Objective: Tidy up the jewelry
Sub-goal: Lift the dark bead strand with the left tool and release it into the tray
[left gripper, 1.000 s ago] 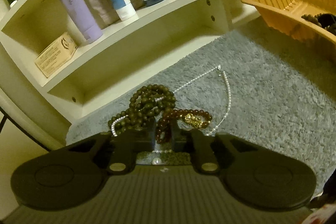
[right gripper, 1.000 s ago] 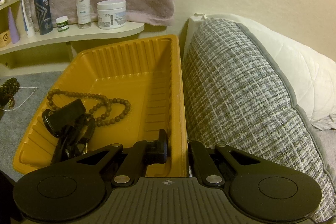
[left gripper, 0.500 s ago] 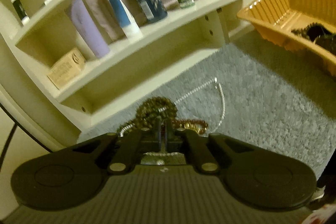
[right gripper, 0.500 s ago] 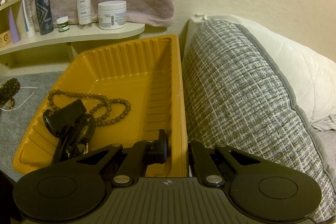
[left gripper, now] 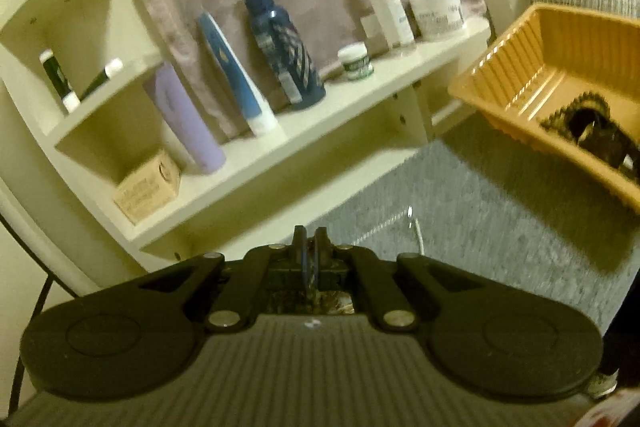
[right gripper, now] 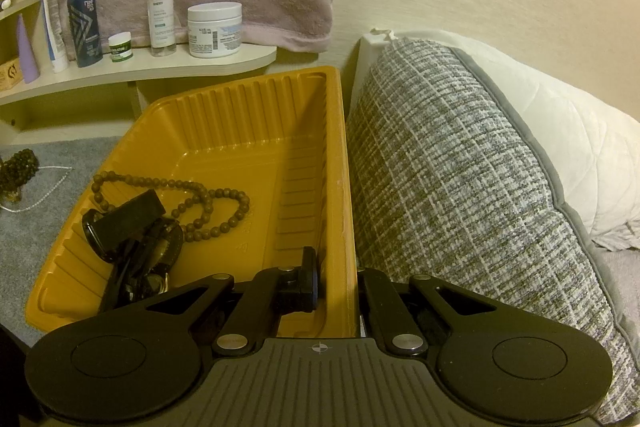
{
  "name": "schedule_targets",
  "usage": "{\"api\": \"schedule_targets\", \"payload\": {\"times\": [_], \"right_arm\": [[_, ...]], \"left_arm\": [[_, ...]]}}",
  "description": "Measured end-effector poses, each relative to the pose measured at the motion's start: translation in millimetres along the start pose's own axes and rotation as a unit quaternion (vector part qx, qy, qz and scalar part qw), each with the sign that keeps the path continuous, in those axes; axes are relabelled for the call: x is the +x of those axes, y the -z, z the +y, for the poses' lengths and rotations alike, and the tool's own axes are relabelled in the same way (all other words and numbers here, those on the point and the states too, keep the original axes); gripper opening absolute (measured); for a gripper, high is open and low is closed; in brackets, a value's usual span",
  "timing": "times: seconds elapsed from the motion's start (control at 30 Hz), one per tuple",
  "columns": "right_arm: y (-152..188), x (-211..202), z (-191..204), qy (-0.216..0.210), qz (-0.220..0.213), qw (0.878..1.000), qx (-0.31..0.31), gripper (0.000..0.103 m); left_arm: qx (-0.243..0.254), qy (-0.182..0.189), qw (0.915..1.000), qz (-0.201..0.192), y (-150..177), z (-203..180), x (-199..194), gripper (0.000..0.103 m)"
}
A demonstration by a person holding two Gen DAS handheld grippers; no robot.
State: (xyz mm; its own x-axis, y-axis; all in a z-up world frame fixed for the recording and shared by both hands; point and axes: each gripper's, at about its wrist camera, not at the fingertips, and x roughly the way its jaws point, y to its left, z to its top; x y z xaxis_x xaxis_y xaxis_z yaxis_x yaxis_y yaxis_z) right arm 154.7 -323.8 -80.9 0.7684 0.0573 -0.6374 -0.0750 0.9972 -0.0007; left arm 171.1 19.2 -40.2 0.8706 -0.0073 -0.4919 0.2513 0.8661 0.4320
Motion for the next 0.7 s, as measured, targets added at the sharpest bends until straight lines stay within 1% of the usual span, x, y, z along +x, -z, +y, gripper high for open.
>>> {"api": "schedule_targets", "payload": {"times": [0.23, 0.4, 0.6, 0.7], "right_arm": [[-0.2, 0.0, -0.5, 0.0, 0.0, 1.0, 0.0, 0.003], [0.2, 0.0, 0.0, 0.0, 0.0, 1.0, 0.0, 0.003], [-0.1, -0.9, 0.6, -0.001, -0.001, 1.0, 0.001, 0.003], [-0.1, -1.5, 1.0, -0.001, -0.001, 1.0, 0.001, 0.003]], "left_arm": [[0.0, 0.008, 0.9995, -0.029, -24.8, 1.2, -11.4, 0.002], [-0.002, 0.023, 0.9985, -0.049, -43.9, -4.9, -21.9, 0.002], [-0.001, 0.056, 0.9956, -0.074, -68.1, -24.1, -36.2, 0.002], [0.002, 0.08, 0.993, -0.087, -79.7, -39.3, -42.6, 0.002]]}}
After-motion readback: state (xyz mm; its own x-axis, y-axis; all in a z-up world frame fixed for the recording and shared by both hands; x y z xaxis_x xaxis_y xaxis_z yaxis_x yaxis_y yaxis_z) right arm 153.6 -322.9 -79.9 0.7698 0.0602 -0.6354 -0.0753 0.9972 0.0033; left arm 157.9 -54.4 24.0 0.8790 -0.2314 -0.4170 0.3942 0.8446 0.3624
